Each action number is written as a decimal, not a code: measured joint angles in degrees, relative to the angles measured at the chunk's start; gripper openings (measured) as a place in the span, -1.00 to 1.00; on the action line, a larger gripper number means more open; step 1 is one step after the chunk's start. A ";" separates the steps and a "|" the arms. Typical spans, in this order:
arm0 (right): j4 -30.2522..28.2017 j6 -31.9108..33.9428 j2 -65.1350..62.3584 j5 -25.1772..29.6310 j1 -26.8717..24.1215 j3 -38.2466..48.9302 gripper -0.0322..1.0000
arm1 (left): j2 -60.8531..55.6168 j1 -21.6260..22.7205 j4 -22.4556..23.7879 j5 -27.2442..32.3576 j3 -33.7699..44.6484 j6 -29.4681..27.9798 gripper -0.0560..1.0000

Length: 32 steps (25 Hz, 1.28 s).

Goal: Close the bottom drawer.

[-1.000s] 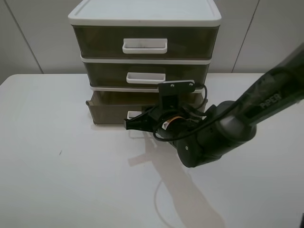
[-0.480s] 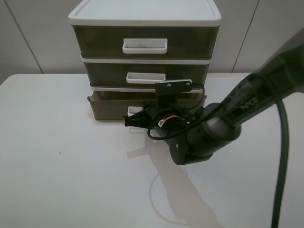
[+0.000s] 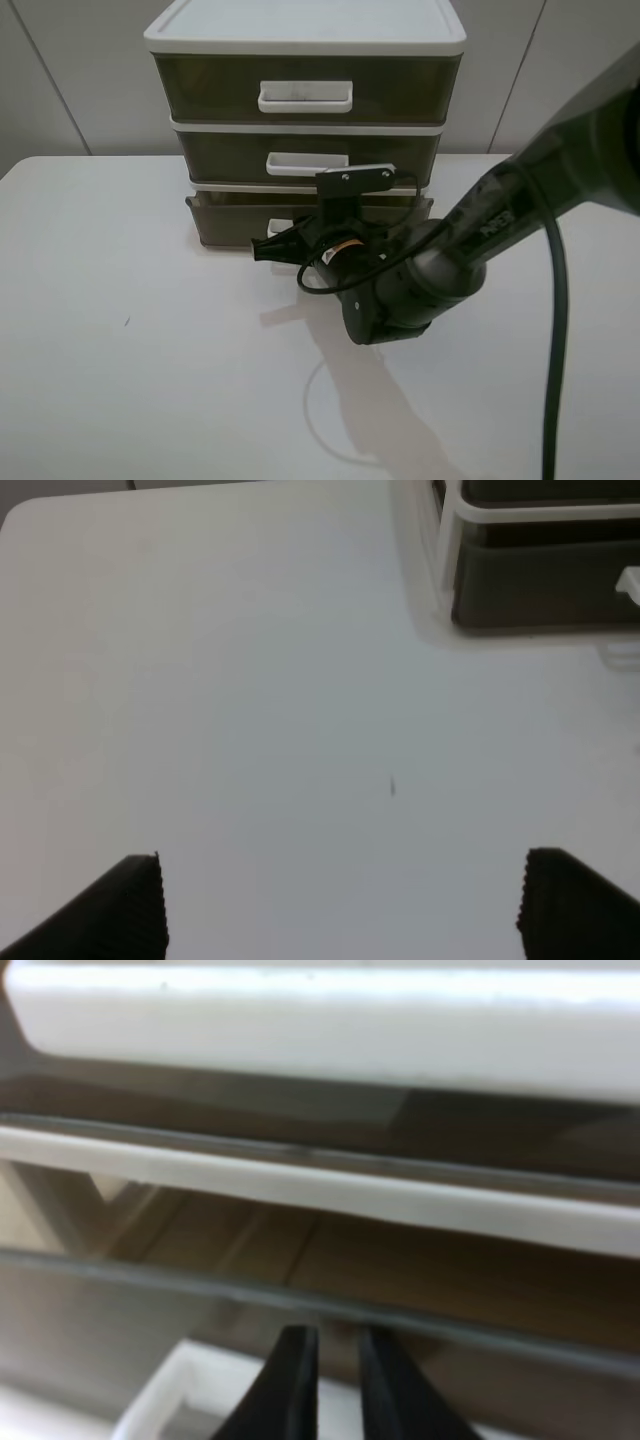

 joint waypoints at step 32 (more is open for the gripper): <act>6.05 -4.27 -34.01 9.89 4.74 25.78 0.39 | 0.00 0.00 0.00 0.00 0.00 0.00 0.47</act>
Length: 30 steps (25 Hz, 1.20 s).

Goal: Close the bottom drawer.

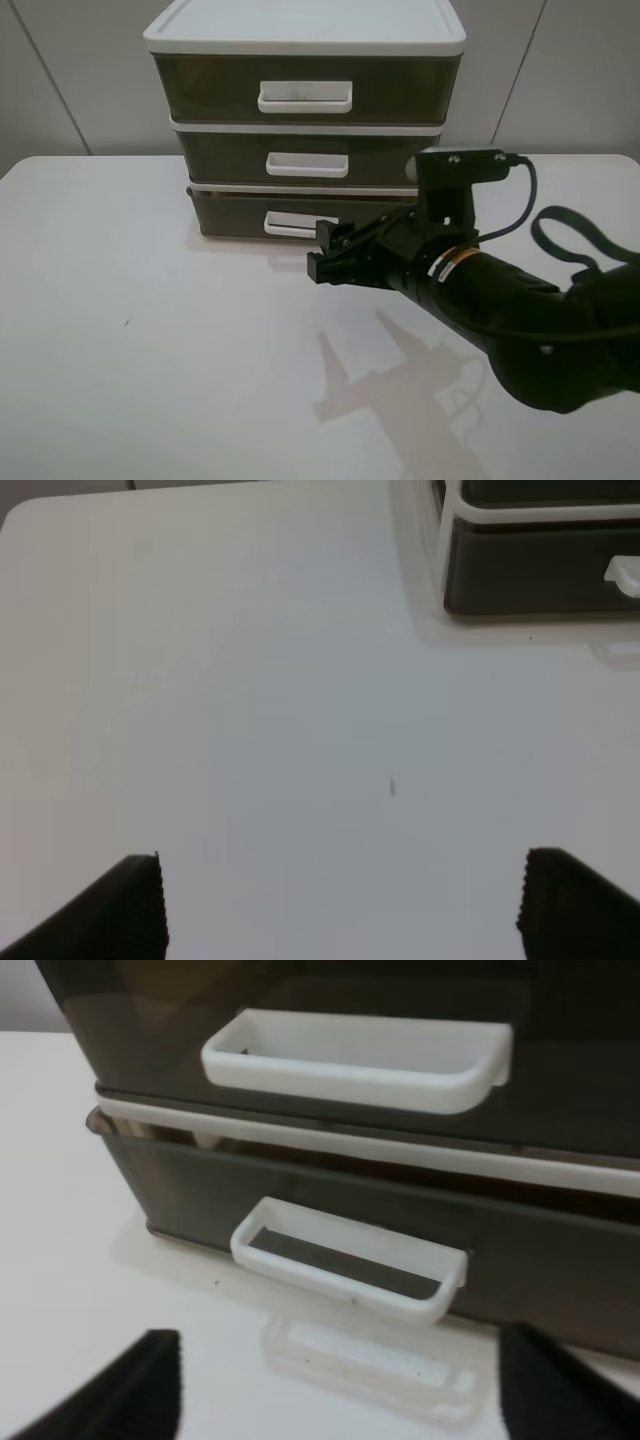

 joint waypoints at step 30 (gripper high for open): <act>-44.16 15.77 -72.83 91.42 -56.55 -11.85 0.65 | 0.00 0.00 0.00 0.00 0.00 0.00 0.47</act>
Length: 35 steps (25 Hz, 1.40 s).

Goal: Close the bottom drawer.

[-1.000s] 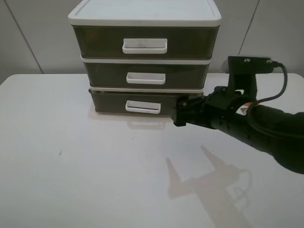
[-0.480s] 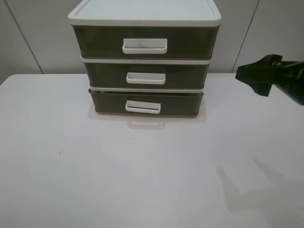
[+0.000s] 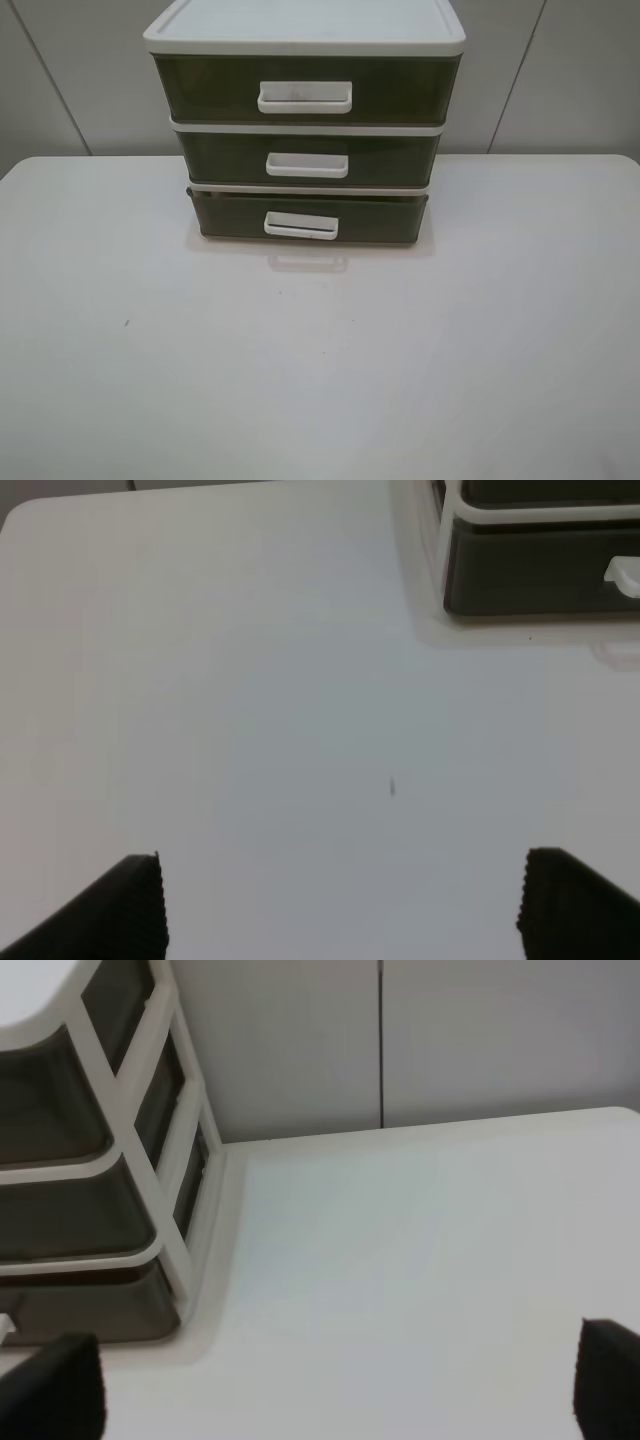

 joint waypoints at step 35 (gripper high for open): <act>-0.23 0.59 -15.07 10.84 0.00 9.24 0.65 | 0.00 0.00 0.00 0.00 0.00 0.00 0.47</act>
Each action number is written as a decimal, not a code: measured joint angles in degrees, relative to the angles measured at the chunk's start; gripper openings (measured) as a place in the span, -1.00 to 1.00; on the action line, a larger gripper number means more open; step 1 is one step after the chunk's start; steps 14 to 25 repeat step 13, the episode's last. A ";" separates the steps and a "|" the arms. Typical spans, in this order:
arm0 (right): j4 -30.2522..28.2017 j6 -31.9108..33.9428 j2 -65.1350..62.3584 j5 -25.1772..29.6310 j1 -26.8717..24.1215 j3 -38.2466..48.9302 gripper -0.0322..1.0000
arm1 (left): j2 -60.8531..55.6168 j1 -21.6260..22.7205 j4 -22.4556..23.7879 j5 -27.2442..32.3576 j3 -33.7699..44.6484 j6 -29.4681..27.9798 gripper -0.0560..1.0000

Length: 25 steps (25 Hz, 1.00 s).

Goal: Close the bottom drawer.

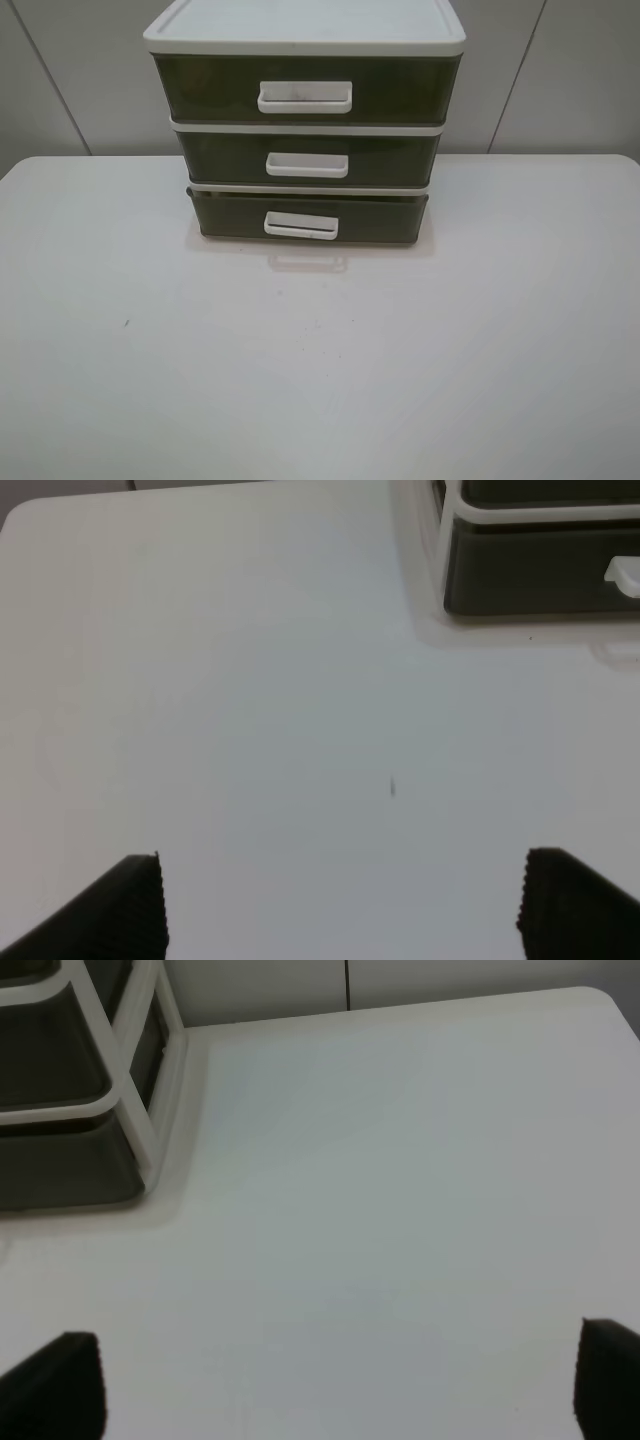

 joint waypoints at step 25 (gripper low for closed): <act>0.00 0.00 0.00 0.00 0.00 0.00 0.65 | 0.00 0.00 0.00 0.00 0.00 0.00 0.47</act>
